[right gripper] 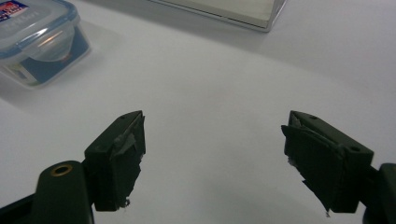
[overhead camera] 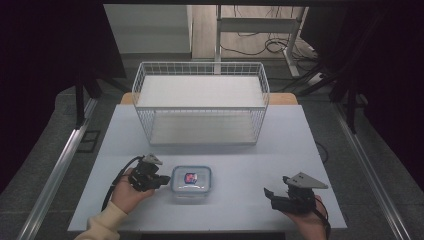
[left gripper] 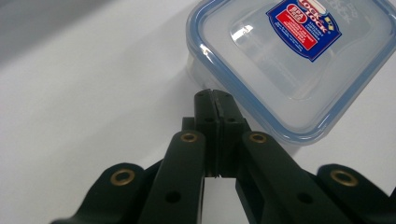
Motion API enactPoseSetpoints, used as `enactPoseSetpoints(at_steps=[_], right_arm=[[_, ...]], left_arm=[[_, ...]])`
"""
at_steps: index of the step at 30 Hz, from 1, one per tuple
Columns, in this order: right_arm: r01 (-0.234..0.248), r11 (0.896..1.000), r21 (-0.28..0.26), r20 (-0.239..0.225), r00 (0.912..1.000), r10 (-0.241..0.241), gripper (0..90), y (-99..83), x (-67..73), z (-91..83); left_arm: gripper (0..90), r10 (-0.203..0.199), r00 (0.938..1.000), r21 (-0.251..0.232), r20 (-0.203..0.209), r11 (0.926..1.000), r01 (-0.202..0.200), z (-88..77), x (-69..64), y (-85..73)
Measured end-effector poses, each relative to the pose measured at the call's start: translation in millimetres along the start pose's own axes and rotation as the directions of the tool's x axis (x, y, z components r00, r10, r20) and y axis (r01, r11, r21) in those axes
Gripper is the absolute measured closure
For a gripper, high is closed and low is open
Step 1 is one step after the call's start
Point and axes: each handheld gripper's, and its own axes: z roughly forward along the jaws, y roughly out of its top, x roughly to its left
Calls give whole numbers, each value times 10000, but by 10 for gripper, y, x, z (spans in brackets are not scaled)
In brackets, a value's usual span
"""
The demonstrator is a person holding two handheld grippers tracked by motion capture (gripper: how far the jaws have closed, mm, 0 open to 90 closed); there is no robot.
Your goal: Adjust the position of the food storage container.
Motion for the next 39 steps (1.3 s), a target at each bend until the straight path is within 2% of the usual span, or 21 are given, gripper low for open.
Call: enactPoseSetpoints(at_steps=[7, 13, 21, 25, 26, 31, 32, 33, 34, 36, 39], right_arm=[[21, 10000, 34, -6, 10000, -21, 204, -4, 2, 7], [5, 10000, 66, 10, 10000, -5, 204, -8, 2, 15], [96, 9999, -55, 34, 9999, -96, 204, 0, 28, 8], [143, 9998, -115, 19, 9999, -143, 204, -3, 33, -1], [142, 9998, -103, 10, 9999, -142, 205, -4, 32, 1], [182, 9998, -57, -47, 9998, -182, 204, -10, 34, 18], [213, 9998, -34, -86, 9997, -213, 204, -10, 37, 21], [213, 9998, -34, -86, 9997, -213, 204, -10, 37, 21], [228, 9997, -20, -106, 9997, -228, 204, -11, 39, 23], [247, 9997, 10, -136, 9996, -247, 204, -14, 39, 33], [285, 9996, 88, -196, 9994, -283, 203, -16, 39, 60]], left_arm=[[893, 357, 9992, 45, 177, 9994, -357, 102, -121, 118], [894, 586, 9982, -48, 144, 9983, -585, 133, -183, 133], [894, 492, 9987, -257, 165, 9985, -488, 124, -163, 81], [896, 383, 9992, -799, -133, 9960, -392, -49, -134, -24], [896, 238, 9993, -1119, -281, 9934, -268, -133, -115, -57], [863, -114, 9988, -1838, -475, 9830, 24, -271, -69, -150], [771, -207, 9987, -1947, -474, 9808, 110, -276, -66, -168], [771, -305, 9982, -2016, -516, 9793, 195, -280, -68, -184], [698, -389, 9973, -2113, -626, 9771, 248, -283, -80, -198], [498, -533, 9943, -2271, -928, 9734, 310, -295, -118, -213], [326, -797, 9919, -2541, -987, 9658, 523, -331, -151, -229]])
